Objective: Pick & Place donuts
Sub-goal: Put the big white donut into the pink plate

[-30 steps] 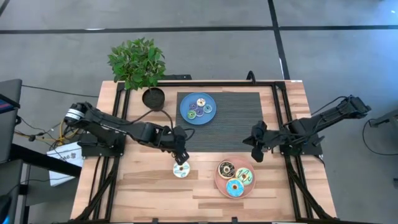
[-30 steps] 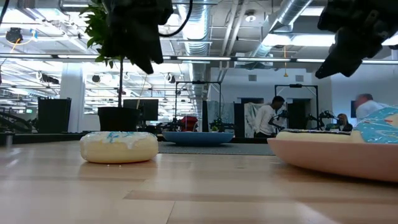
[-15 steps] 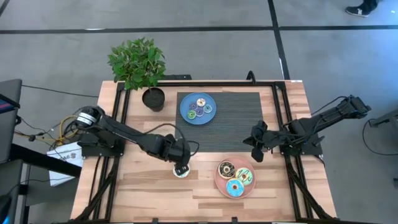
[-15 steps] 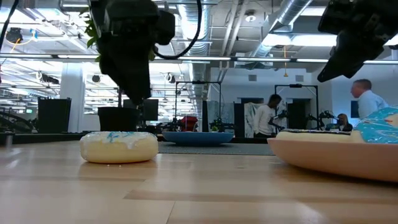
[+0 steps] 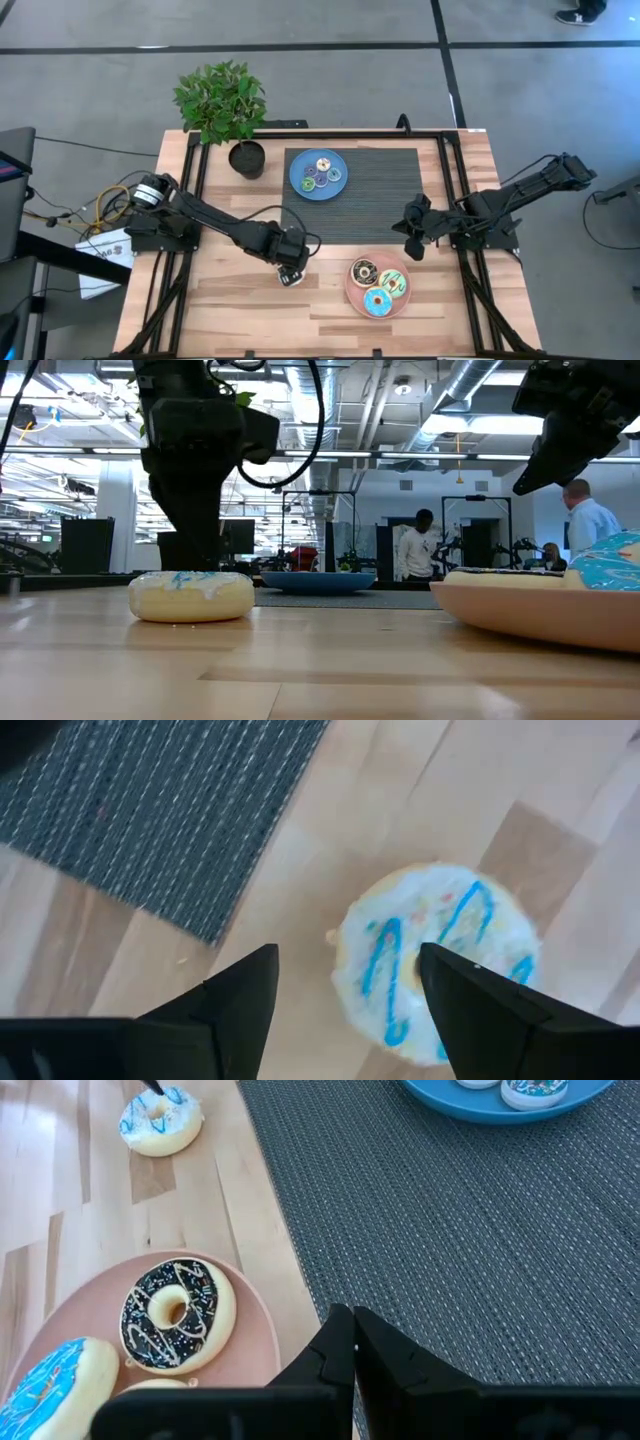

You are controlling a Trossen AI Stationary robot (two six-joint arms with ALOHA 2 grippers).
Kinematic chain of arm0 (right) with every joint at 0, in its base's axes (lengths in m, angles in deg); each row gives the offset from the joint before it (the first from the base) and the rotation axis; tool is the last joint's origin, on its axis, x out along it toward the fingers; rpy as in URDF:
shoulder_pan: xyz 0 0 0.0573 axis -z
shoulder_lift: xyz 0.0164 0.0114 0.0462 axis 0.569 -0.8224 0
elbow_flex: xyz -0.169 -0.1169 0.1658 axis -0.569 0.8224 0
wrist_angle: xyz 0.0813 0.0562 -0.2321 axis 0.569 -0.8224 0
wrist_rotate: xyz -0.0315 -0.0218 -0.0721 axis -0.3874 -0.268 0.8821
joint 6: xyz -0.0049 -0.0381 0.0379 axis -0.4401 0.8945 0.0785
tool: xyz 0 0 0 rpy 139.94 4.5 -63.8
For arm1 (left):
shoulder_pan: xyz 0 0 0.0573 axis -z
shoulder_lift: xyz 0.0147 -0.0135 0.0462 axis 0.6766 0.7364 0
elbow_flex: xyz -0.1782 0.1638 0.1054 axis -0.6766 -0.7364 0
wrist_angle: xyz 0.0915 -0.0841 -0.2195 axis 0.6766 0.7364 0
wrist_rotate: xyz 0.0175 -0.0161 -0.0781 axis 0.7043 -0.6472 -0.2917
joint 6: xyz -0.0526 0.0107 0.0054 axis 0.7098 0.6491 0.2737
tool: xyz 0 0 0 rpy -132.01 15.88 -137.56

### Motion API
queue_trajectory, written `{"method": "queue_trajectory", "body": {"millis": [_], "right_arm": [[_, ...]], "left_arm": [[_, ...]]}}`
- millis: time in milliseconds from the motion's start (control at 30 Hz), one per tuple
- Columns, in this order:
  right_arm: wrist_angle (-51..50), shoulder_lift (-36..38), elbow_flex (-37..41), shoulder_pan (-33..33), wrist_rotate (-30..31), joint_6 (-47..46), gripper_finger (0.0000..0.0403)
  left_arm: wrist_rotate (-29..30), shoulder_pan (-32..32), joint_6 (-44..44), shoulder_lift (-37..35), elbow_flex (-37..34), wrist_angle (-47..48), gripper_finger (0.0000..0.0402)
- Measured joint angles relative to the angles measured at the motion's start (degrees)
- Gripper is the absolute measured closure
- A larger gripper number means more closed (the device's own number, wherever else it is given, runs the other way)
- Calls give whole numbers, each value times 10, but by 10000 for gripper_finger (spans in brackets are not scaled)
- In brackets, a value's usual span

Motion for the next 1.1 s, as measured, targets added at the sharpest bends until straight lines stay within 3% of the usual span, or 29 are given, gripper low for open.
{"method": "queue_trajectory", "body": {"millis": [467,1100], "right_arm": [[-7,1,-1,0,-1,0,403],[-14,3,-1,0,-1,0,403]], "left_arm": [[-45,1,-12,31,0,6,166],[-57,4,-15,57,0,-33,170]]}}
